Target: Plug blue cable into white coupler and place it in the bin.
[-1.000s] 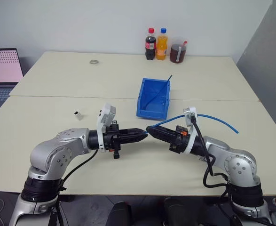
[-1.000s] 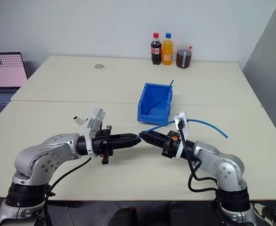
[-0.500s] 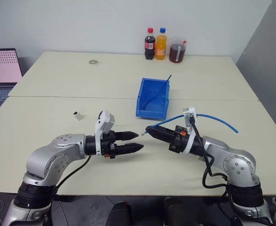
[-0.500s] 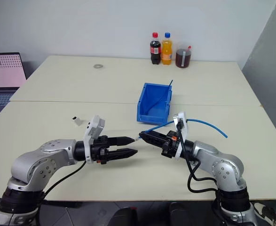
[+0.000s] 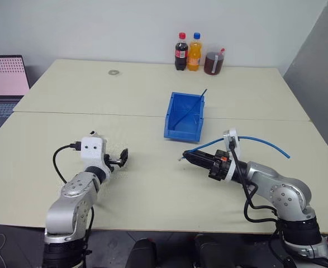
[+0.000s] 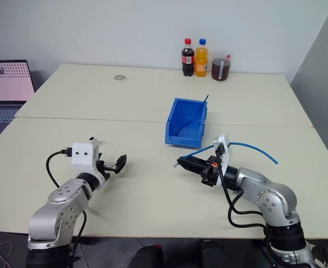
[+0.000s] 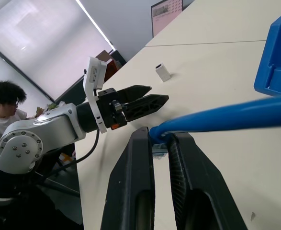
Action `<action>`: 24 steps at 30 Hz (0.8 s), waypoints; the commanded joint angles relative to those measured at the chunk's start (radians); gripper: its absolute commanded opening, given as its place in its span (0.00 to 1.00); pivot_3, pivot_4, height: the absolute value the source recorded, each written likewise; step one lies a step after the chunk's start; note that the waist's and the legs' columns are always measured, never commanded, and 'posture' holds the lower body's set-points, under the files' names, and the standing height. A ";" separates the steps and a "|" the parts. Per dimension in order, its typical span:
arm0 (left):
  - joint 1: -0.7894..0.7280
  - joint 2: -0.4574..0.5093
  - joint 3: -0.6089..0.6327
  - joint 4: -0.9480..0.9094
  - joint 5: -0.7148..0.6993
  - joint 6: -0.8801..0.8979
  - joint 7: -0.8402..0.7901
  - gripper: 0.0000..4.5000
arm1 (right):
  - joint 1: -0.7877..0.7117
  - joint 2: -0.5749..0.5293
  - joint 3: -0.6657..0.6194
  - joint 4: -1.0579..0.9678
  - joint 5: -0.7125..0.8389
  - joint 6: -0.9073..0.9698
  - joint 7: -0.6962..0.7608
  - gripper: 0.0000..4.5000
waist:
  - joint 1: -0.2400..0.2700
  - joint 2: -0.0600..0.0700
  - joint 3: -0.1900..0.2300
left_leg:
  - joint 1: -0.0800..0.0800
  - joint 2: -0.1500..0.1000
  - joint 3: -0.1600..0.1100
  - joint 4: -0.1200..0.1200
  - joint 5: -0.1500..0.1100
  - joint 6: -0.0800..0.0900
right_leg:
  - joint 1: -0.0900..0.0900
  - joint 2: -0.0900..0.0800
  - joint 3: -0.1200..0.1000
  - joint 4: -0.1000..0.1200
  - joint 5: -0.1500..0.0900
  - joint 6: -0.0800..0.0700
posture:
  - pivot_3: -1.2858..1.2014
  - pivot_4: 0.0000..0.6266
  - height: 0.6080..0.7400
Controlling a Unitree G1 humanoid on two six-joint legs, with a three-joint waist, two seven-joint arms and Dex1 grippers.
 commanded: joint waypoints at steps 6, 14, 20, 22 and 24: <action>-0.246 -0.148 0.086 0.215 0.159 -0.021 0.354 1.00 | -0.034 0.000 -0.003 0.002 -0.016 -0.022 0.040 0.03 | 0.000 0.000 0.000 | 0.000 -0.002 0.000 0.000 0.000 0.000 | 0.000 0.001 0.000 0.000 0.000 0.000 | 0.52 0.24 1.00; -0.394 -0.188 0.122 0.408 0.209 -0.089 0.489 1.00 | -0.034 -0.009 -0.014 -0.010 -0.016 -0.015 0.038 0.03 | -0.001 -0.001 0.000 | -0.001 -0.002 0.000 0.000 0.000 0.000 | 0.000 0.000 0.000 0.000 0.001 0.001 | 0.52 0.24 1.00; -0.438 -0.202 0.149 0.484 0.197 -0.139 0.529 1.00 | -0.027 -0.013 -0.018 -0.021 -0.014 -0.013 0.030 0.03 | -0.001 -0.001 0.000 | -0.001 -0.002 0.000 0.000 0.000 0.000 | 0.000 0.000 0.000 0.000 0.001 0.001 | 0.52 0.24 1.00; -0.447 -0.202 0.158 0.507 0.189 -0.151 0.530 1.00 | -0.024 -0.014 -0.019 -0.024 -0.013 -0.013 0.028 0.03 | -0.001 -0.001 0.000 | -0.001 -0.002 0.000 0.000 0.000 0.000 | 0.000 0.000 -0.001 0.000 0.001 0.001 | 0.52 0.24 1.00; -0.458 -0.199 0.164 0.530 0.186 -0.160 0.527 1.00 | -0.020 -0.016 -0.022 -0.029 -0.012 -0.011 0.024 0.03 | -0.001 -0.001 0.000 | -0.001 -0.002 0.001 0.000 0.000 0.000 | 0.000 0.000 -0.001 0.000 0.001 0.001 | 0.52 0.24 1.00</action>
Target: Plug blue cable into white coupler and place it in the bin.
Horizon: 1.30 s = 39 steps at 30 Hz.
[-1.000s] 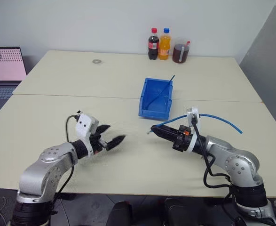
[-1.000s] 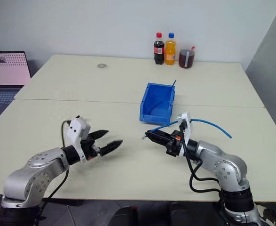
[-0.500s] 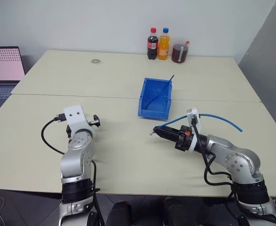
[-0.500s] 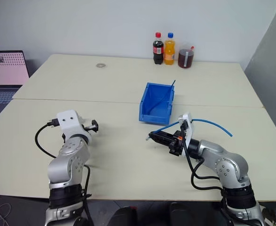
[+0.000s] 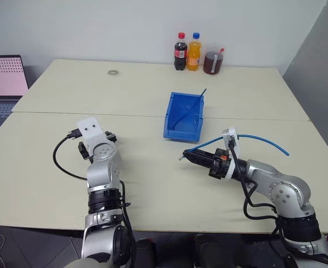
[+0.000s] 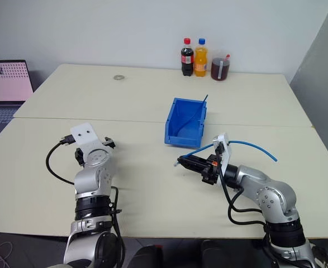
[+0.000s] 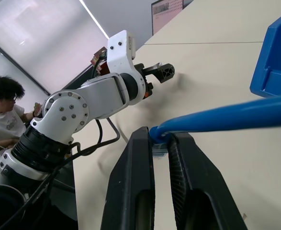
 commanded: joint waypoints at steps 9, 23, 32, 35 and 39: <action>-0.084 0.021 0.034 0.105 -0.009 -0.072 0.010 1.00 | -0.003 -0.010 -0.027 -0.047 0.013 -0.004 -0.008 0.03 | 0.000 0.000 0.000 | 0.000 -0.001 0.000 0.000 0.000 0.000 | 0.000 0.000 0.000 0.000 0.000 0.000 | 0.52 0.24 1.00; -0.120 0.036 0.045 0.178 -0.013 -0.130 0.009 0.51 | 0.008 -0.010 -0.031 -0.052 0.019 -0.006 -0.016 0.03 | 0.000 0.000 0.000 | 0.000 -0.001 0.001 0.000 0.000 0.000 | 0.000 0.000 0.000 0.000 0.000 0.000 | 0.52 0.24 1.00; -0.095 0.043 0.029 0.178 -0.008 -0.125 -0.010 0.17 | 0.013 -0.006 -0.034 -0.056 0.017 -0.009 -0.024 0.03 | 0.000 0.000 0.000 | 0.000 0.000 0.001 0.000 0.000 0.000 | 0.000 0.000 0.000 0.000 0.000 0.000 | 0.52 0.24 1.00; -0.044 0.065 -0.001 0.110 -0.031 -0.112 -0.119 0.17 | 0.018 -0.005 -0.035 -0.064 0.016 -0.010 -0.031 0.03 | -0.001 0.000 0.000 | 0.000 0.000 0.001 0.000 0.000 0.000 | 0.000 0.000 0.000 0.000 0.000 0.000 | 0.52 0.24 1.00; 0.093 0.160 -0.102 -0.066 -0.107 -0.079 -0.448 0.17 | 0.041 -0.011 -0.053 -0.094 0.016 -0.014 -0.049 0.03 | -0.004 0.000 0.000 | 0.001 0.001 0.001 -0.001 0.000 -0.002 | 0.000 0.000 0.000 0.000 0.001 -0.002 | 0.52 0.24 1.00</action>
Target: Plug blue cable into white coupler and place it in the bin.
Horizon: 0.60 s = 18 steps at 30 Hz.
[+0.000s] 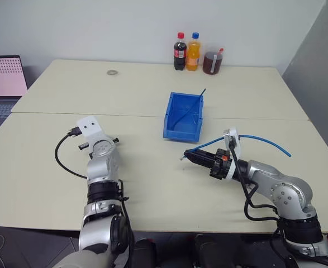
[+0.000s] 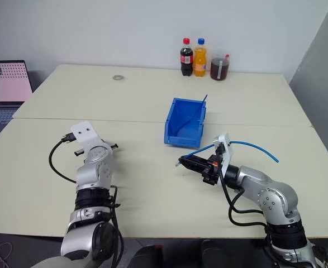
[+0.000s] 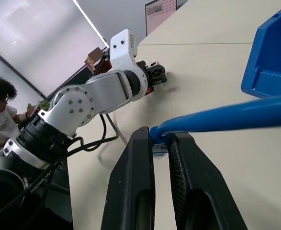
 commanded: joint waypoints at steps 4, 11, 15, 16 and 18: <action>0.128 0.184 -0.148 -0.271 -0.187 0.156 -0.528 0.17 | 0.053 -0.040 -0.033 -0.109 0.003 -0.011 -0.005 0.03 | 0.003 0.000 0.000 | 0.000 0.000 0.001 0.000 0.000 -0.001 | 0.000 0.000 -0.001 0.000 0.000 0.000 | 0.52 0.24 1.00; 0.167 0.550 -0.440 -0.399 -0.190 0.035 -1.178 0.17 | 0.130 -0.153 0.047 -0.219 -0.080 -0.045 0.053 0.03 | 0.001 0.000 0.000 | 0.001 -0.001 0.001 0.000 0.000 -0.001 | 0.000 0.000 -0.001 0.000 -0.002 0.001 | 0.52 0.24 1.00; 0.127 0.669 -0.584 -0.377 -0.116 -0.154 -1.451 0.17 | 0.134 -0.183 0.103 -0.224 -0.160 -0.095 0.078 0.03 | 0.001 0.002 0.001 | 0.001 -0.001 0.001 -0.001 0.000 -0.001 | 0.000 0.001 0.000 0.000 -0.003 -0.001 | 0.52 0.24 1.00; 0.114 0.681 -0.615 -0.360 -0.088 -0.201 -1.493 0.17 | 0.137 -0.188 0.114 -0.223 -0.180 -0.108 0.084 0.03 | 0.001 0.002 0.001 | 0.001 -0.001 0.002 0.000 0.000 -0.001 | 0.000 0.002 -0.001 -0.001 -0.003 -0.001 | 0.52 0.24 1.00; 0.089 0.681 -0.655 -0.327 -0.054 -0.261 -1.548 0.17 | 0.143 -0.190 0.126 -0.222 -0.201 -0.126 0.091 0.03 | 0.002 0.002 0.001 | 0.001 -0.001 0.003 0.000 0.000 0.000 | 0.000 0.002 -0.001 -0.001 -0.003 -0.001 | 0.52 0.24 1.00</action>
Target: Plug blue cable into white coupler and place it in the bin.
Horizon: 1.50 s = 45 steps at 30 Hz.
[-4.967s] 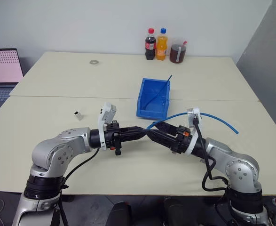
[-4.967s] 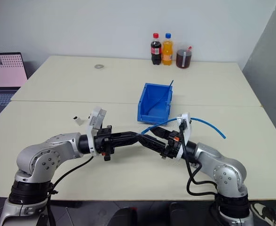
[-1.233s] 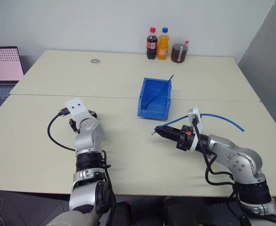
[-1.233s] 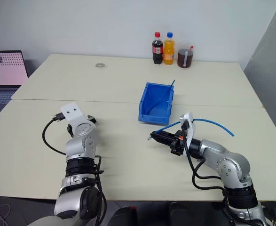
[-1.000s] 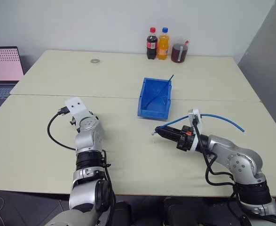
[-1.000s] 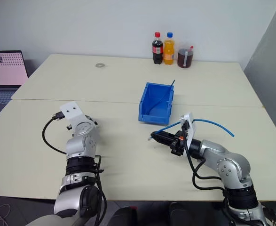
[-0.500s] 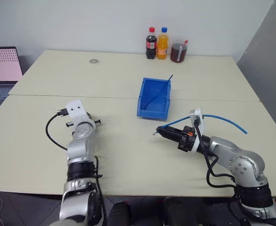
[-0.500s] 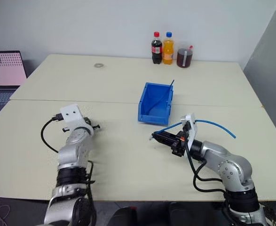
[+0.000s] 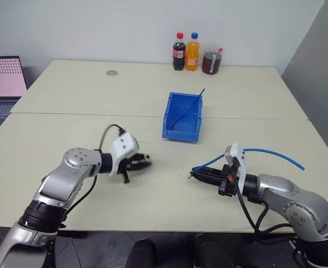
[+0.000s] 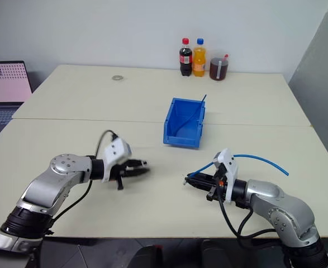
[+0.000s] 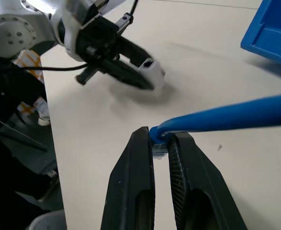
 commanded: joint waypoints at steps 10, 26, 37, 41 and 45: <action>-0.077 -0.049 -0.120 0.144 0.164 -0.231 -0.175 0.17 | -0.043 0.013 0.107 0.025 -0.195 -0.180 0.047 0.03 | 0.001 0.000 0.000 | -0.001 0.000 0.001 0.001 0.000 0.000 | -0.001 0.000 0.000 0.000 0.000 0.000 | 0.52 0.24 1.00; -0.086 -0.081 -0.129 0.146 0.182 -0.174 -0.234 0.17 | -0.279 0.192 0.378 0.270 -0.499 -0.315 0.087 0.03 | 0.004 0.000 -0.001 | 0.000 0.000 0.001 0.002 0.000 0.001 | 0.000 0.000 0.000 0.001 0.000 0.001 | 0.52 0.24 1.00; -0.106 -0.104 -0.141 0.182 0.204 -0.181 -0.251 0.17 | -0.323 0.215 0.388 0.258 -0.580 -0.292 0.096 0.03 | 0.005 0.000 -0.001 | 0.000 0.000 0.000 0.002 0.000 0.001 | 0.000 0.000 0.000 0.001 0.000 0.000 | 0.52 0.24 1.00; -0.110 -0.109 -0.139 0.195 0.212 -0.185 -0.258 0.17 | -0.338 0.209 0.373 0.233 -0.573 -0.266 0.117 0.03 | 0.005 0.000 -0.001 | 0.000 0.000 0.001 0.002 0.000 0.001 | 0.000 0.000 0.000 0.001 0.000 0.001 | 0.52 0.24 1.00; -0.109 -0.114 -0.137 0.203 0.217 -0.189 -0.260 0.17 | -0.343 0.208 0.376 0.178 -0.548 -0.215 0.141 0.03 | 0.006 0.000 -0.002 | 0.000 0.000 0.000 0.002 0.000 0.001 | 0.001 0.000 -0.001 0.001 0.000 0.000 | 0.52 0.24 1.00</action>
